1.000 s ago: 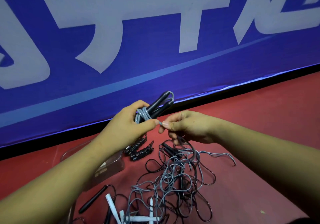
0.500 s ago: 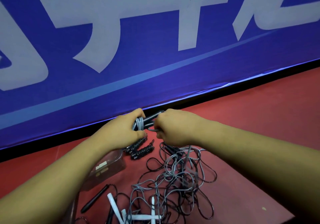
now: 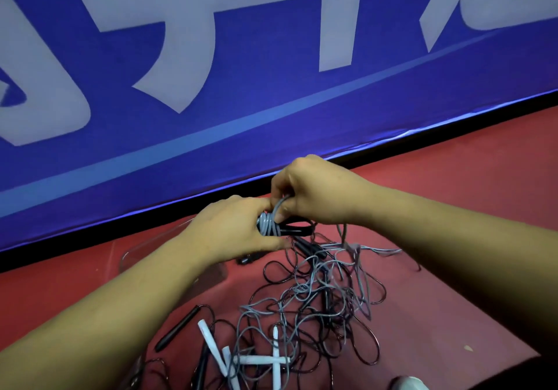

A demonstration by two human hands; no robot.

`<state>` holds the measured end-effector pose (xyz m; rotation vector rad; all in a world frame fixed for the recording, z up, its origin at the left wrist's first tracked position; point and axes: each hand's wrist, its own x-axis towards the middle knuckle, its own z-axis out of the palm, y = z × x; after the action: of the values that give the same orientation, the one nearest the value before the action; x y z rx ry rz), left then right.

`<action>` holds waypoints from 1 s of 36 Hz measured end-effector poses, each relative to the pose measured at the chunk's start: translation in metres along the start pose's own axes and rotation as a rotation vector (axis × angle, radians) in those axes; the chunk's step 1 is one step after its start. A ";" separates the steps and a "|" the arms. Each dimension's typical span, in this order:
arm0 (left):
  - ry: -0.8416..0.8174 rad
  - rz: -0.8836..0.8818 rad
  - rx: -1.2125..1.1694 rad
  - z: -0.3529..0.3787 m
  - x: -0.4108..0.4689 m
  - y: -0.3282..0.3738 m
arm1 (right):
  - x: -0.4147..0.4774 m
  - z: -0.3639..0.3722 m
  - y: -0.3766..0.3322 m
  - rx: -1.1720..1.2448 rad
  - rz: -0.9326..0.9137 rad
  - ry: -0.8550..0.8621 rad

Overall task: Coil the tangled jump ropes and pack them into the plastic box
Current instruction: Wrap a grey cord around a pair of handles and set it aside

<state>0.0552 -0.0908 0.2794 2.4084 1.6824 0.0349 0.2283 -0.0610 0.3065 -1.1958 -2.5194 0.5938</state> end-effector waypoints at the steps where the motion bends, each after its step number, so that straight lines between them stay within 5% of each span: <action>1: 0.013 0.000 -0.006 0.000 0.001 -0.001 | 0.001 0.000 0.001 0.013 0.008 0.010; 12: -0.049 0.001 -0.149 -0.003 -0.006 -0.003 | 0.003 -0.003 0.012 0.276 0.028 -0.030; 24: -0.085 0.129 -0.525 -0.009 -0.012 0.007 | -0.005 0.000 0.043 0.858 0.126 -0.192; 30: 0.191 0.036 -0.671 -0.019 -0.012 0.013 | -0.007 0.021 0.053 1.055 0.201 -0.172; 36: 0.213 0.016 -0.771 -0.022 -0.010 0.003 | -0.009 0.027 0.041 1.049 0.223 -0.338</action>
<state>0.0517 -0.0980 0.3026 1.8638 1.3644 0.8066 0.2499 -0.0512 0.2619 -0.9633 -1.7549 1.9670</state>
